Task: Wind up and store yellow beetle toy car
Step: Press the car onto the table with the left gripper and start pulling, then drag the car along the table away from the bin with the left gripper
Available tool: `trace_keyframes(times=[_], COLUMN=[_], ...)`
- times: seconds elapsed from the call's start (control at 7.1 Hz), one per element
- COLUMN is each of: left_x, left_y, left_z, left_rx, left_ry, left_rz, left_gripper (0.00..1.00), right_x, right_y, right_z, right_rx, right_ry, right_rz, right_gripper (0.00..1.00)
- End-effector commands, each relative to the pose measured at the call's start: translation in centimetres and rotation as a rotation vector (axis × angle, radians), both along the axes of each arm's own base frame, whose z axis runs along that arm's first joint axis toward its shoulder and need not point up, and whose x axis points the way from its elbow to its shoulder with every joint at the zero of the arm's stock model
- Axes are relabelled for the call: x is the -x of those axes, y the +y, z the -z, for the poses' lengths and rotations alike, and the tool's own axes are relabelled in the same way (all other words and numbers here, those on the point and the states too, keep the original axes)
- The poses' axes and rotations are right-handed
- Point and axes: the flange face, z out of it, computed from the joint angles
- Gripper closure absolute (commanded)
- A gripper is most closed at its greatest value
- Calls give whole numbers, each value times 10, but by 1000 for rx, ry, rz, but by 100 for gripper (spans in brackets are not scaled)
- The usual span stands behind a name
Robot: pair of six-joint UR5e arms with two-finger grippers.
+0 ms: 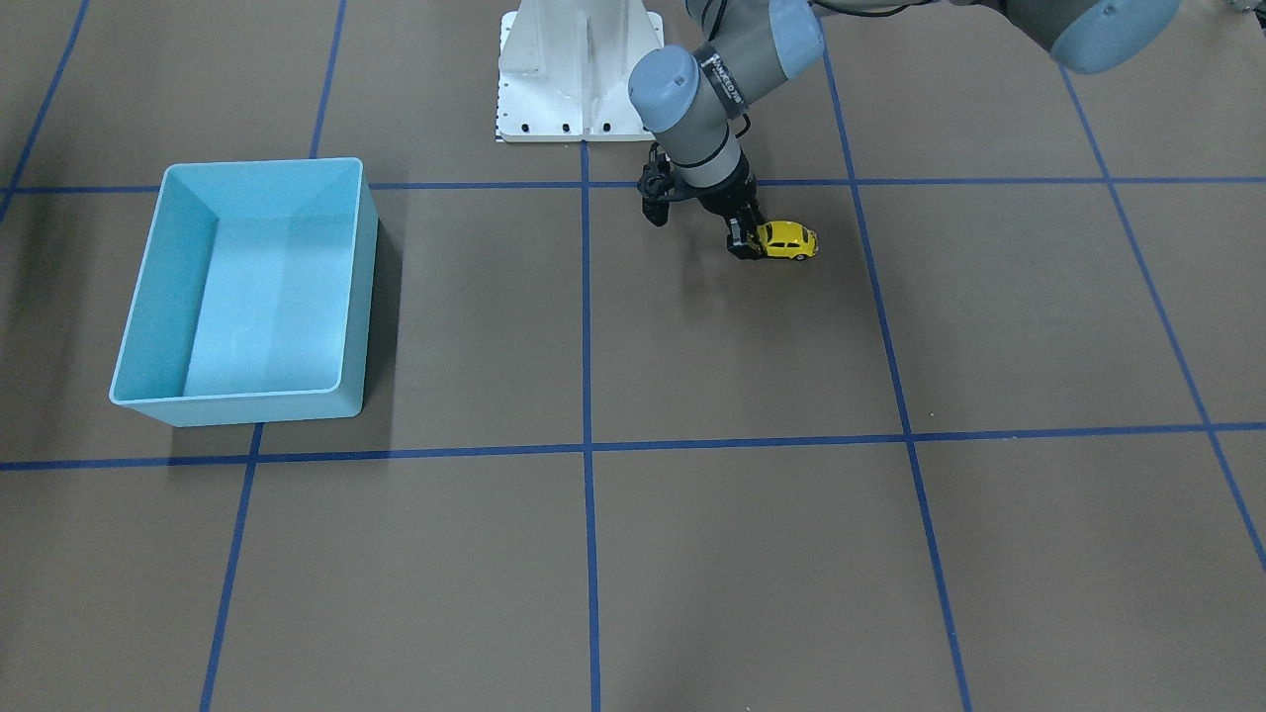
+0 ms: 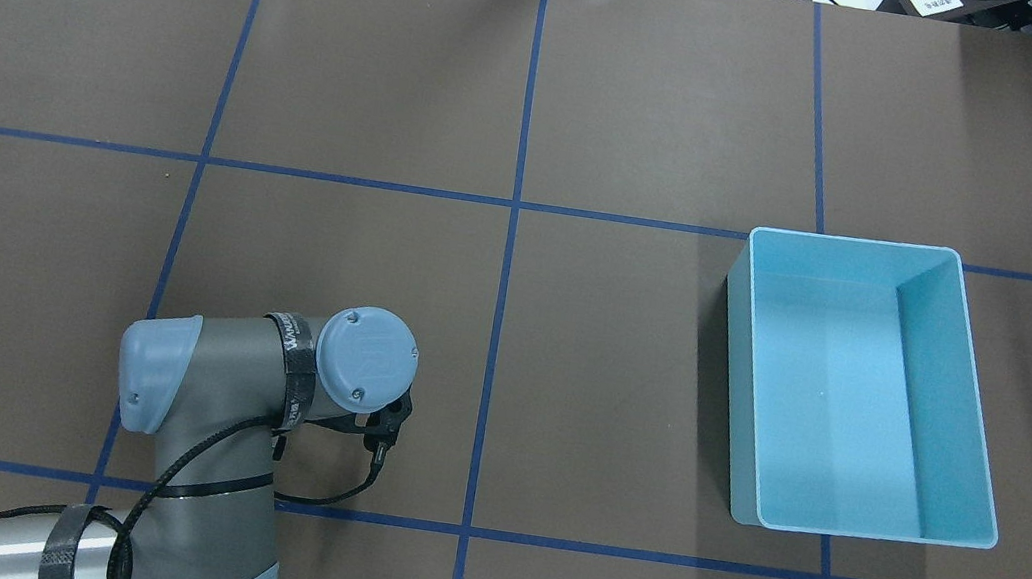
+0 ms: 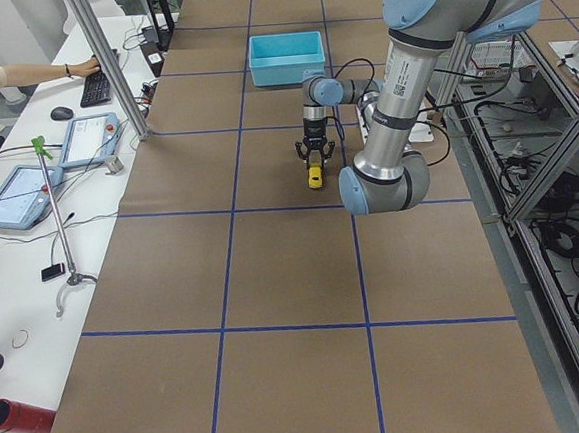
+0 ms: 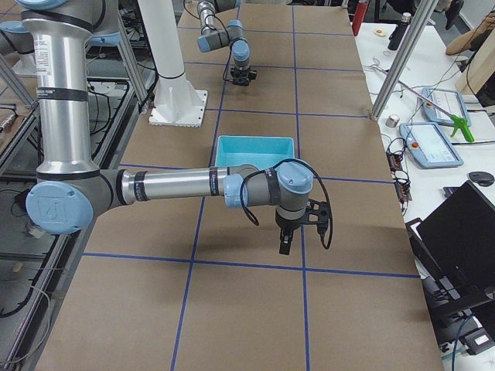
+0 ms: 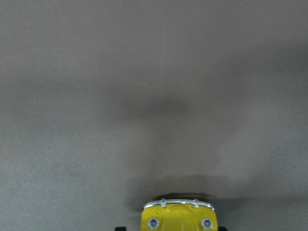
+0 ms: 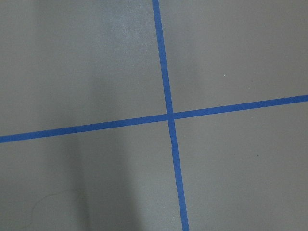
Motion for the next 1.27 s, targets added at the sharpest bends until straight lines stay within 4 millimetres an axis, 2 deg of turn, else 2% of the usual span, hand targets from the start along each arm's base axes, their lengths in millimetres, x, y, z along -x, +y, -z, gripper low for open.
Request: trace_keyframes(times=[0.0, 0.28, 0.42, 0.56, 0.7, 0.85, 1.13], left_x=[29, 92, 108, 124, 138, 142, 138], left_y=[-8, -21, -30, -61, -100, -132, -177], left_z=[25, 28, 26, 23, 6, -16, -50], left_rx=[13, -18, -40, -92, -115, -79, -37], left_ry=[73, 139, 162, 174, 162, 167, 143], left_rz=[23, 64, 64, 37, 38, 36, 46], left_gripper=[100, 100, 100, 100, 100, 100, 100], right_x=[0, 0, 0, 0, 0, 0, -1], right_y=[3, 1, 1, 2, 1, 3, 6], right_z=[-2, -1, -3, -3, -3, -6, -10], right_rx=[3, 2, 5, 7, 7, 11, 18], right_ry=[0, 3, 3, 2, 2, 2, 4], right_rz=[1, 0, 0, 0, 0, 0, -1], right_gripper=[0, 0, 0, 0, 0, 0, 0])
